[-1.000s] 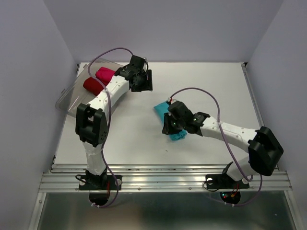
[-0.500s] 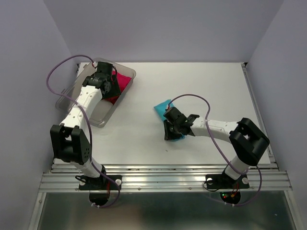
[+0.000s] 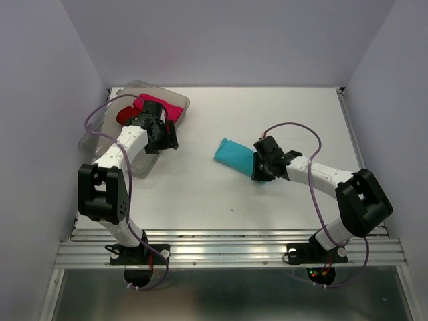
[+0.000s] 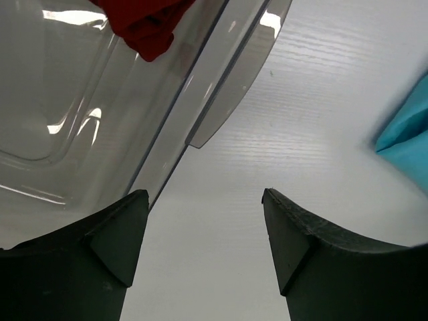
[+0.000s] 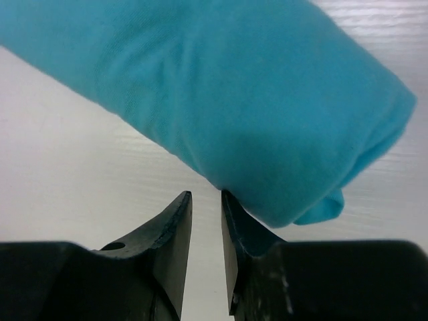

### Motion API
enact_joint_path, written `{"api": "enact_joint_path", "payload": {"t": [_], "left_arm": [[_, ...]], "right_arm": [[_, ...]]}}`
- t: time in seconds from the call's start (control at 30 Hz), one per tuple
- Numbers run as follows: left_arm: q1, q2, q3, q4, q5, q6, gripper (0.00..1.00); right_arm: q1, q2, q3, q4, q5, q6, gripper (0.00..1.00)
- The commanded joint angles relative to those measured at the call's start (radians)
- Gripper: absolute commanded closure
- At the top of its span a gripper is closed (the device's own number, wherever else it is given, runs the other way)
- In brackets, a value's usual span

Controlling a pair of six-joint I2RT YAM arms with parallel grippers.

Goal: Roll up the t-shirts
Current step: Pick up the T-shirt from the center of the board.

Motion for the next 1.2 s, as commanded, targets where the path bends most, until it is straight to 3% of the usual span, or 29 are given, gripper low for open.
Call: {"api": "enact_joint_path", "payload": {"t": [0.0,0.1,0.47,0.73,0.83,1.07,1.17], "left_arm": [[-0.002,0.029,-0.013,0.089,0.164,0.011,0.21],[-0.013,0.055,0.007,0.117,0.222,0.009,0.23],[-0.041,0.170,0.127,0.097,0.230,0.031,0.24],[-0.061,0.118,0.148,0.068,0.069,0.000,0.25],[-0.061,0.007,0.104,0.095,-0.116,-0.037,0.25],[-0.053,0.018,0.090,0.052,-0.200,-0.066,0.21],[-0.051,0.054,0.061,0.065,-0.148,-0.069,0.19]], "right_arm": [[-0.043,-0.047,0.003,-0.004,0.044,-0.037,0.70],[-0.066,-0.047,0.014,-0.002,0.047,-0.046,0.70],[-0.066,-0.096,0.033,-0.024,0.065,-0.047,0.69],[-0.085,-0.162,0.042,-0.067,0.105,-0.045,0.69],[-0.085,-0.171,0.048,-0.076,0.112,-0.048,0.69],[-0.085,-0.173,0.063,-0.084,0.116,-0.051,0.68],[-0.085,-0.179,0.062,-0.088,0.122,-0.051,0.67]]}}
